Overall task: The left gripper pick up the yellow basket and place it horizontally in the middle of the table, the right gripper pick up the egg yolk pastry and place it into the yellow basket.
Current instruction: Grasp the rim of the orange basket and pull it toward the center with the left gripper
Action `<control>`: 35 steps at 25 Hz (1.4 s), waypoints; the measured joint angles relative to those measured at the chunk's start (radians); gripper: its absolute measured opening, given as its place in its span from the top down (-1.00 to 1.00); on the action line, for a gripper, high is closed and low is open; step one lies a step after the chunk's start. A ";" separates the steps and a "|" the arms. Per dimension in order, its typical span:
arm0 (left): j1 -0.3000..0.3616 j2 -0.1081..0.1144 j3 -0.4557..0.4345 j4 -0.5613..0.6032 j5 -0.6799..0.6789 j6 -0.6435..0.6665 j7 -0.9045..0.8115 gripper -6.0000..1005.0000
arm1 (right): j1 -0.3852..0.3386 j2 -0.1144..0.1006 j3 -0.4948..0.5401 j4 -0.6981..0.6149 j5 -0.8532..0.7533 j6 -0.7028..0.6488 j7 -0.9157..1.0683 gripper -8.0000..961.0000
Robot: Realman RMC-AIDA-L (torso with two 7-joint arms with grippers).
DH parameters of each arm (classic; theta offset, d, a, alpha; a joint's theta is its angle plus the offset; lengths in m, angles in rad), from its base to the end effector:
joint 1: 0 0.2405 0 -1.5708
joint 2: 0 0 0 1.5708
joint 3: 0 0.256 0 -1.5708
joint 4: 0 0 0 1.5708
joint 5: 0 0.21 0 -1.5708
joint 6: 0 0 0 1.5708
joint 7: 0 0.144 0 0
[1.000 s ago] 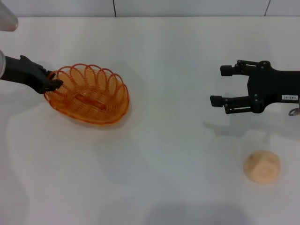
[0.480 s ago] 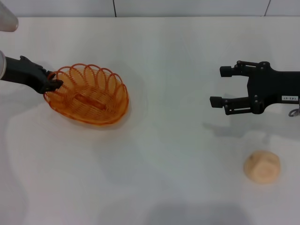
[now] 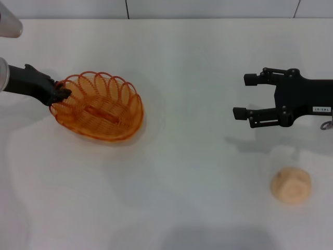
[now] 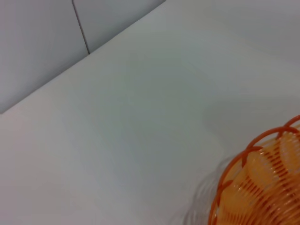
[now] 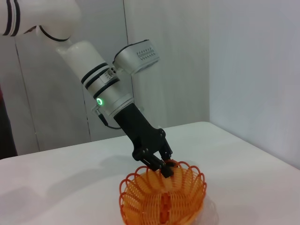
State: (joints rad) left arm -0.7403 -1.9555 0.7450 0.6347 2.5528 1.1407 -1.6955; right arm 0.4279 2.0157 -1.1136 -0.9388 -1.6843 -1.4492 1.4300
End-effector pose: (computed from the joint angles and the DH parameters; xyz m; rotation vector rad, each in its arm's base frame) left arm -0.3001 0.4131 0.0423 -2.5307 -0.6775 0.2290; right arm 0.2207 0.3411 0.0212 -2.7569 0.2827 0.6441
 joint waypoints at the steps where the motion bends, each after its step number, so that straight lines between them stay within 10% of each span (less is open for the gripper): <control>1: 0.001 -0.001 0.000 0.001 -0.001 -0.002 0.001 0.56 | 0.000 0.000 0.000 0.000 0.000 0.000 0.000 -0.81; 35: 0.025 0.000 -0.007 0.065 -0.091 0.097 -0.051 0.81 | -0.002 0.000 0.000 0.008 0.012 0.000 0.010 -0.81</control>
State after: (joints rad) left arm -0.7151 -1.9556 0.7381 0.6998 2.4615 1.2379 -1.7470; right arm 0.4262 2.0157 -1.1137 -0.9311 -1.6722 -1.4489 1.4399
